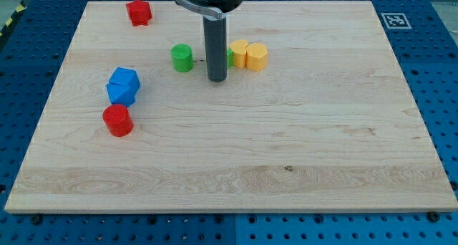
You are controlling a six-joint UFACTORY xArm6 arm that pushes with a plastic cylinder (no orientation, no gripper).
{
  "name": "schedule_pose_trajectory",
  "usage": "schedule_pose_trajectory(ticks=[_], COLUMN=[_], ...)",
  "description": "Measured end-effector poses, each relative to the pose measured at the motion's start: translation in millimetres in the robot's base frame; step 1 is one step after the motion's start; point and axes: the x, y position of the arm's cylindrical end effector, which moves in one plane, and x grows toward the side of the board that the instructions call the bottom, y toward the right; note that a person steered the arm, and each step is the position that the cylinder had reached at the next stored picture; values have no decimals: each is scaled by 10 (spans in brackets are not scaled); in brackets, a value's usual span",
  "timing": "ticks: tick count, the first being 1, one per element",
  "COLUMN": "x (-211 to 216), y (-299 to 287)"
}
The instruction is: Adjust the green star at the left side of the yellow heart
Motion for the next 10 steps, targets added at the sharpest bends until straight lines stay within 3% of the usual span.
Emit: schedule_pose_trajectory(ticks=[3,6,8,9,10], x=[189,-224,9,-170,-13], y=[300,142,1265,1455,1455])
